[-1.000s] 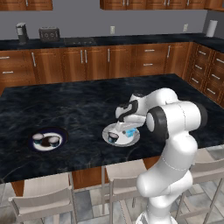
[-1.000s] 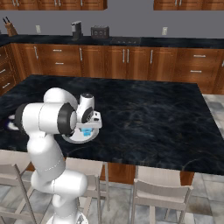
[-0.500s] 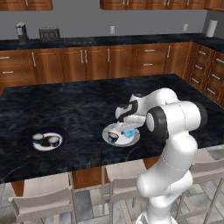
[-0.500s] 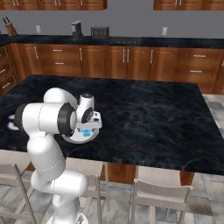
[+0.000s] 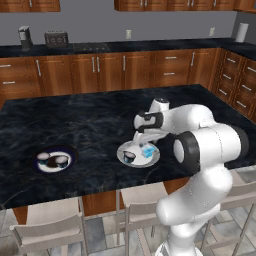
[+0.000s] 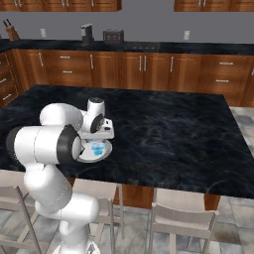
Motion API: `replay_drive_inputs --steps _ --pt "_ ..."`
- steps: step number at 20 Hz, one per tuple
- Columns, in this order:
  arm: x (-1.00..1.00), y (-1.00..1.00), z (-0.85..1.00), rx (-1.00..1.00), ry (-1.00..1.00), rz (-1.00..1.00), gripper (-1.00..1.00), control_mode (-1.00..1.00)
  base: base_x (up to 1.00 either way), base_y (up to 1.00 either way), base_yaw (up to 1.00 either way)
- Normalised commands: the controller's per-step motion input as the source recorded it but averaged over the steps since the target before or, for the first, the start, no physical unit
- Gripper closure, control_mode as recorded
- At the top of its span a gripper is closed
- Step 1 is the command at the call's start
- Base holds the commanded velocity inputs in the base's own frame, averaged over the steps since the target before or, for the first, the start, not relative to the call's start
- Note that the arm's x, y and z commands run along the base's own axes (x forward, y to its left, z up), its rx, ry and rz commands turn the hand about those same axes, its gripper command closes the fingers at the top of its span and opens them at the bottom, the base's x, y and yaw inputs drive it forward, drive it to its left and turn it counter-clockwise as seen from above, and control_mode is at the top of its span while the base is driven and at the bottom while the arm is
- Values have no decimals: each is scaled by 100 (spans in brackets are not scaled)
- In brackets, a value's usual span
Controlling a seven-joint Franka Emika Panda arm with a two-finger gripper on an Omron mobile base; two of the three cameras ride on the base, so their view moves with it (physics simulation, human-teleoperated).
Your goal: Place two yogurt containers on each plate.
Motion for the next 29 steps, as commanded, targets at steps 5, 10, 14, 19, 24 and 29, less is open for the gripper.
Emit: replay_drive_inputs --steps 5,10,14,19,24,29 --pt "-91 -8 61 0 -5 -1 -100 -100 0 0 0" --pt "-100 -33 58 0 -4 -8 -100 -100 0 0 0" --pt "-94 -10 66 0 -6 -11 -100 -100 0 0 0" --pt "-81 0 63 0 -5 -17 -100 -100 0 0 0" --pt "-51 -2 54 0 -1 -16 -100 -100 0 0 0" --pt "-37 -1 59 0 -7 -4 -100 -100 0 0 0"
